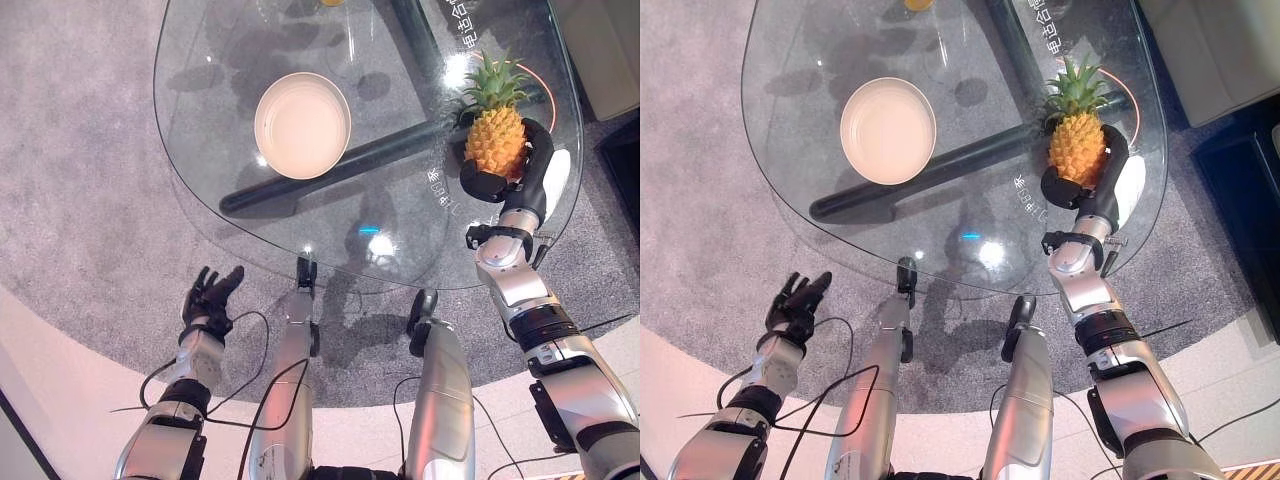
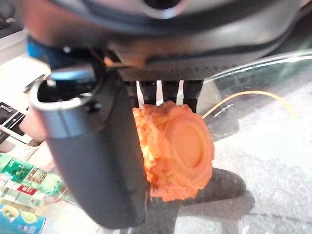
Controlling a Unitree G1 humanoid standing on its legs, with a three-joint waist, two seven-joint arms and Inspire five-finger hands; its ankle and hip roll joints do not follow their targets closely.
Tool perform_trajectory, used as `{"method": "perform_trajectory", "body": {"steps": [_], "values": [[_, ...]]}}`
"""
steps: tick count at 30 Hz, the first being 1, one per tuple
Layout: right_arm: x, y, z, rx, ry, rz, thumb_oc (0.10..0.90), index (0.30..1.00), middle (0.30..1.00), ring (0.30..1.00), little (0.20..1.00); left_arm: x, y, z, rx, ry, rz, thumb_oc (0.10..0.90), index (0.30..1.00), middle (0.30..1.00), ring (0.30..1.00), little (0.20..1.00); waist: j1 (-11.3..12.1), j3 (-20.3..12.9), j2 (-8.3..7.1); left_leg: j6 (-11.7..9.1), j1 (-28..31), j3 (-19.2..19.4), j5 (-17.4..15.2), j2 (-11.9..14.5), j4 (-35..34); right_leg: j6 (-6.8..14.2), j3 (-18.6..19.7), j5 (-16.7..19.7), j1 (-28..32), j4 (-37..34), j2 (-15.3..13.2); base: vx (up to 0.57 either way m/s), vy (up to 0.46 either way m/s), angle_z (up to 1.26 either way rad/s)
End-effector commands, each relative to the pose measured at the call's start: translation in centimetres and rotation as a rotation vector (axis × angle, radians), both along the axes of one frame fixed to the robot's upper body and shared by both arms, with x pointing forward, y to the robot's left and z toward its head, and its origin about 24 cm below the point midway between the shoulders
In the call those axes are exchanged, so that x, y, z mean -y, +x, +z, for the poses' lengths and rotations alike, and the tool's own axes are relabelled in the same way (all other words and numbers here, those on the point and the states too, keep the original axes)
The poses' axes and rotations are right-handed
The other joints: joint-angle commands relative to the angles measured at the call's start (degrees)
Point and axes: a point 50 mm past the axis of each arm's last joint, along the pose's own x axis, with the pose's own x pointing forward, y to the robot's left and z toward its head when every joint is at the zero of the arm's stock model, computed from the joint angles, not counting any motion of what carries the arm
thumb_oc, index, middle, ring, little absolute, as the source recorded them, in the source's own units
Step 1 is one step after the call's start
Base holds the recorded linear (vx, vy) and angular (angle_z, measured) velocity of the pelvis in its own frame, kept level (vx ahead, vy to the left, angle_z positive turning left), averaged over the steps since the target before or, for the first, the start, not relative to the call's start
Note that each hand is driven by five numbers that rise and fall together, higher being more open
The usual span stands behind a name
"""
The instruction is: Pick up the fruit to the plate
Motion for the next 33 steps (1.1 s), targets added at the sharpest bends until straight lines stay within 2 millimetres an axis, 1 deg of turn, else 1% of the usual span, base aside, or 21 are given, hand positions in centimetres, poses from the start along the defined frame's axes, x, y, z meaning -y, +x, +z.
{"method": "perform_trajectory", "body": {"steps": [1, 5, 7, 10, 13, 16, 23, 28, 33], "values": [[-1.3, -1.2, 4.9, 0.282, -0.117, 0.051, 0.1, 0.3, 0.3, 0.3, 0.2, -3.5, 0.5, 3.9, 0.158, 0.062, 0.159, 0.8, 0.9, 0.9, 0.9, 0.9, -0.97, -0.94, -0.36, 0.91, -0.18, 1.93, -10.84, 0.83, 12.38, 0.31, 0.4, 11.0, 0.73, -11.88, 0.09, 0.0, 0.0, 0.0], [-1.9, -1.8, 5.4, 0.34, -0.146, 0.086, 0.1, 0.3, 0.3, 0.3, 0.2, -3.2, 1.9, 7.3, 0.296, 0.071, 0.15, 0.8, 0.9, 0.9, 0.9, 0.9, -1.35, -0.94, -0.57, 0.89, -0.33, 2.03, -11.02, 0.89, 12.55, 0.4, 0.5, 11.02, 0.69, -11.96, 0.15, 0.0, 0.0, 0.0], [-2.8, -2.2, 6.0, 0.372, -0.186, 0.137, 0.1, 0.3, 0.3, 0.3, 0.2, -2.8, 2.4, 9.0, 0.372, 0.086, 0.136, 0.8, 0.9, 0.9, 0.9, 0.9, -1.52, -0.94, -0.7, 0.9, -0.48, 1.98, -11.14, 0.81, 12.58, 0.47, 0.55, 11.06, 0.58, -12.09, 0.22, 0.0, 0.0, 0.0], [-3.6, -2.5, 6.5, 0.41, -0.21, 0.183, 0.1, 0.3, 0.3, 0.3, 0.2, -2.6, 2.8, 10.8, 0.447, 0.108, 0.136, 0.8, 0.9, 0.9, 0.9, 0.9, -1.68, -0.94, -0.92, 0.82, -0.72, 1.94, -11.29, 0.9, 12.76, 0.57, 0.64, 11.07, 0.44, -12.09, 0.23, 0.0, 0.0, 0.0], [-4.4, -2.9, 6.9, 0.444, -0.223, 0.215, 0.1, 0.3, 0.3, 0.3, 0.2, -2.3, 3.0, 12.2, 0.51, 0.117, 0.146, 0.8, 0.9, 0.9, 0.9, 0.9, -1.87, -0.94, -1.14, 0.79, -0.85, 1.99, -11.39, 0.96, 12.81, 0.57, 0.71, 11.0, 0.4, -12.16, 0.33, 0.0, 0.0, 0.0], [-5.1, -3.4, 7.5, 0.484, -0.238, 0.247, 0.1, 0.3, 0.3, 0.3, 0.2, -2.0, 3.0, 13.9, 0.582, 0.159, 0.158, 0.8, 0.9, 0.9, 0.9, 0.9, -2.09, -0.94, -1.34, 0.74, -0.9, 2.11, -11.44, 1.07, 12.75, 0.59, 0.87, 11.01, 0.37, -12.28, 0.48, 0.0, 0.0, 0.0], [-6.0, -4.4, 8.0, 0.547, -0.276, 0.294, 0.1, 0.3, 0.3, 0.3, 0.2, -1.2, 2.6, 16.2, 0.684, 0.198, 0.217, 0.8, 0.9, 0.9, 0.9, 0.9, -2.15, -0.94, -1.57, 0.7, -0.74, 2.04, -11.68, 1.02, 12.67, 0.67, 0.97, 10.98, 0.69, -12.62, 0.53, 0.0, 0.0, 0.0], [-6.6, -4.8, 8.4, 0.574, -0.287, 0.314, 0.1, 0.3, 0.3, 0.3, 0.2, -0.8, 2.1, 17.1, 0.72, 0.212, 0.276, 0.8, 0.9, 0.9, 0.9, 0.9, -1.99, -0.94, -1.64, 0.67, -0.83, 1.95, -11.66, 0.98, 12.59, 0.66, 0.97, 11.0, 0.83, -12.92, 0.56, 0.0, 0.0, 0.0], [-7.1, -5.1, 8.6, 0.592, -0.291, 0.336, 0.1, 0.3, 0.3, 0.3, 0.2, 0.0, 1.8, 17.9, 0.778, 0.235, 0.267, 0.8, 0.9, 0.9, 0.9, 0.9, -1.81, -0.94, -1.73, 0.67, -0.58, 1.88, -11.66, 0.87, 12.28, 0.68, 0.82, 10.99, 1.28, -13.3, 0.55, 0.0, 0.0, 0.0]]}}
